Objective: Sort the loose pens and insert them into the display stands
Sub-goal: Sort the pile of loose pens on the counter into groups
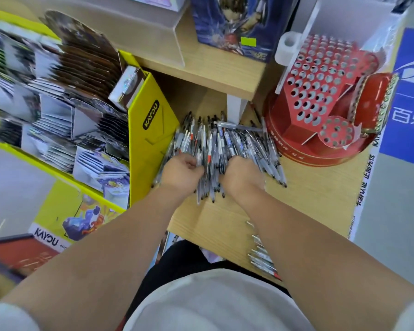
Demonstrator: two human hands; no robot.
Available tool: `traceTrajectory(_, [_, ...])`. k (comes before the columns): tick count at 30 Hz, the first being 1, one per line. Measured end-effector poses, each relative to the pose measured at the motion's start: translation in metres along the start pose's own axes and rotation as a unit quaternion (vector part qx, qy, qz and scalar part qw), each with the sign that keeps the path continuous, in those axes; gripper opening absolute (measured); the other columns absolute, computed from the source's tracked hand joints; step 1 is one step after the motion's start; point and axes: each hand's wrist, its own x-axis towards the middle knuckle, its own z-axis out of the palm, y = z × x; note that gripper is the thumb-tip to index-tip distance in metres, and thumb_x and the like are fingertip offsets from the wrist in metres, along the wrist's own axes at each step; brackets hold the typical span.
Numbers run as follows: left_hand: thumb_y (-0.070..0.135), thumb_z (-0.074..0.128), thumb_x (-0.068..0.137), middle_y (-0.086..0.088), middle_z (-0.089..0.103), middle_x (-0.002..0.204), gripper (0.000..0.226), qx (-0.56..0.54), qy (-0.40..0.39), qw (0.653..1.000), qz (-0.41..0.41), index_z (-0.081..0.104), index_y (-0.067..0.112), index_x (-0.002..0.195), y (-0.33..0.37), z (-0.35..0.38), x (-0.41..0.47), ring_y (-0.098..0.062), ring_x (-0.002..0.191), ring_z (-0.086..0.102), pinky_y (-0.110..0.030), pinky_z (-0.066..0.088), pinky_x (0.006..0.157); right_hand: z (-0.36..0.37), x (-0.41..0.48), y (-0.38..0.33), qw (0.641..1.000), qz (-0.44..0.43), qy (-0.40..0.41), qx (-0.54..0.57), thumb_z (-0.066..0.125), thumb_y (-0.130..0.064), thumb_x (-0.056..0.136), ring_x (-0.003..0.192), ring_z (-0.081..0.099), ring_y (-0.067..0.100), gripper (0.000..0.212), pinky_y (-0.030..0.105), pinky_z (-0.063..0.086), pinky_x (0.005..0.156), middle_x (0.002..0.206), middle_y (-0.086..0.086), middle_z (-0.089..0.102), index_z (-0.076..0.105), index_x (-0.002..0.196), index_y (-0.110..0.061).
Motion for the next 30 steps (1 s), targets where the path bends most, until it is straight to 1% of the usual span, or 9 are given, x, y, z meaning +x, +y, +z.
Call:
traceTrajectory(3, [0.011,0.056,0.097,-0.012,0.067,0.096,0.006,-0.12,-0.037,0.99,-0.058,0.061,0.013,0.094,-0.009,-0.009,-0.007,-0.027,0.082,0.07,-0.047,0.062,0.078,-0.001,-0.004,0.003,0.999,0.007,-0.019,0.042,0.071,-0.021,0.087,0.052,0.058,0.016,0.026,0.021,0.038,0.044,0.058,0.0,0.06,0.059,0.065,-0.014])
traceTrajectory(7, [0.008,0.047,0.102,-0.014,0.061,0.097,0.02,-0.323,-0.076,0.932,-0.143,0.058,0.008,0.118,-0.023,-0.021,-0.013,-0.024,0.076,0.063,-0.035,0.058,0.062,-0.01,-0.015,0.007,0.992,0.022,-0.025,0.119,0.074,-0.029,0.077,0.042,0.046,0.015,0.032,0.019,0.034,0.043,0.046,-0.003,0.046,0.052,0.057,-0.016])
traceTrajectory(10, [0.01,0.046,0.104,-0.009,0.061,0.088,0.016,-0.383,-0.105,0.906,-0.146,0.059,0.01,0.111,-0.031,-0.024,-0.013,-0.019,0.07,0.058,-0.029,0.051,0.056,-0.016,-0.032,0.003,0.985,-0.01,-0.015,0.17,0.074,-0.031,0.072,0.054,0.063,0.018,0.023,0.03,0.054,0.05,0.057,0.001,0.065,0.066,0.064,-0.011])
traceTrajectory(14, [0.033,0.059,0.101,-0.008,0.063,0.092,0.037,-0.408,-0.162,0.888,-0.135,0.055,0.01,0.129,-0.025,-0.022,-0.013,-0.016,0.073,0.058,-0.029,0.048,0.061,-0.018,-0.053,-0.019,0.974,-0.06,-0.057,0.211,0.078,-0.033,0.068,0.061,0.066,0.016,0.016,0.034,0.054,0.056,0.063,-0.001,0.069,0.07,0.068,-0.019])
traceTrajectory(16, [0.029,0.065,0.098,-0.008,0.069,0.096,0.047,-0.409,-0.17,0.887,-0.13,0.051,0.007,0.137,-0.02,-0.022,-0.011,-0.018,0.08,0.066,-0.032,0.051,0.065,-0.015,-0.053,-0.031,0.975,-0.077,-0.075,0.193,0.078,-0.033,0.067,0.058,0.062,0.013,0.018,0.031,0.049,0.053,0.061,-0.002,0.068,0.069,0.066,-0.018])
traceTrajectory(19, [0.02,0.058,0.102,-0.001,0.065,0.067,0.016,-0.394,-0.14,0.903,-0.101,0.061,0.007,0.111,-0.022,-0.028,-0.005,-0.021,0.062,0.059,-0.032,0.039,0.056,-0.013,-0.046,-0.043,0.975,-0.096,-0.097,0.173,0.075,-0.036,0.069,0.063,0.066,0.019,0.021,0.037,0.054,0.059,0.066,0.002,0.07,0.071,0.068,-0.015])
traceTrajectory(22, [0.017,0.05,0.106,-0.003,0.054,0.063,0.013,-0.394,-0.141,0.902,-0.104,0.06,0.008,0.106,-0.026,-0.039,0.0,-0.023,0.061,0.052,-0.031,0.042,0.051,-0.015,-0.032,-0.044,0.973,-0.083,-0.046,0.21,0.069,-0.029,0.084,0.061,0.062,0.019,0.02,0.035,0.05,0.056,0.064,0.003,0.067,0.071,0.073,-0.012])
traceTrajectory(25, [0.014,0.048,0.107,-0.005,0.047,0.064,0.011,-0.407,-0.176,0.887,-0.125,0.056,0.008,0.103,-0.031,-0.051,0.002,-0.022,0.052,0.049,-0.029,0.047,0.046,-0.017,-0.004,-0.042,0.976,-0.029,0.056,0.21,0.066,-0.032,0.091,0.067,0.061,0.014,0.018,0.026,0.041,0.062,0.072,-0.006,0.063,0.071,0.095,-0.015])
traceTrajectory(30, [0.016,0.05,0.106,-0.005,0.051,0.068,0.009,-0.385,-0.201,0.892,-0.128,0.058,0.013,0.108,-0.044,-0.059,0.002,-0.018,0.053,0.046,-0.028,0.04,0.046,-0.009,0.032,-0.056,0.987,-0.028,0.083,0.137,0.071,-0.049,0.086,0.089,0.066,0.022,0.051,0.03,0.052,0.073,0.099,0.004,0.071,0.065,0.124,-0.015])
